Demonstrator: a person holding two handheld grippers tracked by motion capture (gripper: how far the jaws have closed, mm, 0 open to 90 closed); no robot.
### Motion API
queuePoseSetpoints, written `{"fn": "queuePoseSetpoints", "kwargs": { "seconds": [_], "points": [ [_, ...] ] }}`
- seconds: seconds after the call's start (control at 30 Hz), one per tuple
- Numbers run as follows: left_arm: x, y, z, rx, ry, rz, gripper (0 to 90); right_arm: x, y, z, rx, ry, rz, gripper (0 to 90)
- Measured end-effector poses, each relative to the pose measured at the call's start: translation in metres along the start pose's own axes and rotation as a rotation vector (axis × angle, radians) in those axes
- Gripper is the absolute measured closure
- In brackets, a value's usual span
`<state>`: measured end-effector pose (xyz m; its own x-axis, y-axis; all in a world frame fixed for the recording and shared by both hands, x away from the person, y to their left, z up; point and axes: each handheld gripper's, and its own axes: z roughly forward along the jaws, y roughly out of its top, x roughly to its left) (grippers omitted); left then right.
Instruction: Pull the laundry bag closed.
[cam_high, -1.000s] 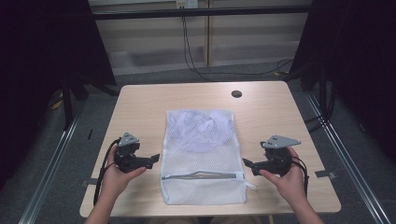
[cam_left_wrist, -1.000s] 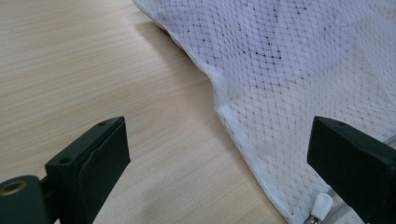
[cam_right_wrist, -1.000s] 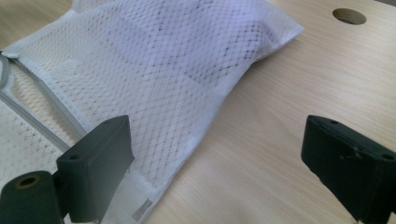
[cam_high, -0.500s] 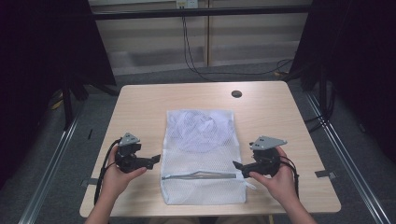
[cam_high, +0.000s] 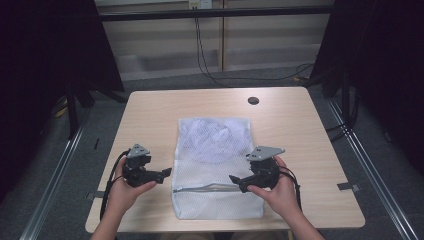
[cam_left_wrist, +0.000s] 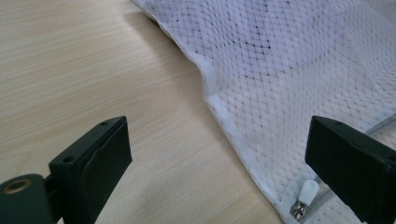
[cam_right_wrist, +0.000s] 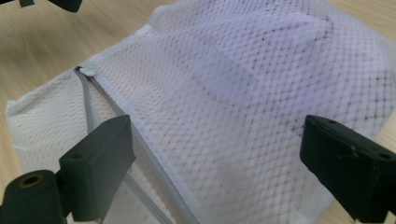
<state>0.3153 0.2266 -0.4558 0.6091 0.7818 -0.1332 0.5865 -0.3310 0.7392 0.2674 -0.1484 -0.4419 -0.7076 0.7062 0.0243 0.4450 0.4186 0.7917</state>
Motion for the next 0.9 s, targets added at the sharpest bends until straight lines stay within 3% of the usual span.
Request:
{"fn": "queuePoseSetpoints", "kwargs": {
  "seconds": [0.9],
  "points": [
    [0.003, -0.004, -0.011, -0.005, -0.010, -0.006, 6.8, 0.033, 0.031, 0.039, 0.015, 0.096, -0.018, 10.0]
  ]
}}
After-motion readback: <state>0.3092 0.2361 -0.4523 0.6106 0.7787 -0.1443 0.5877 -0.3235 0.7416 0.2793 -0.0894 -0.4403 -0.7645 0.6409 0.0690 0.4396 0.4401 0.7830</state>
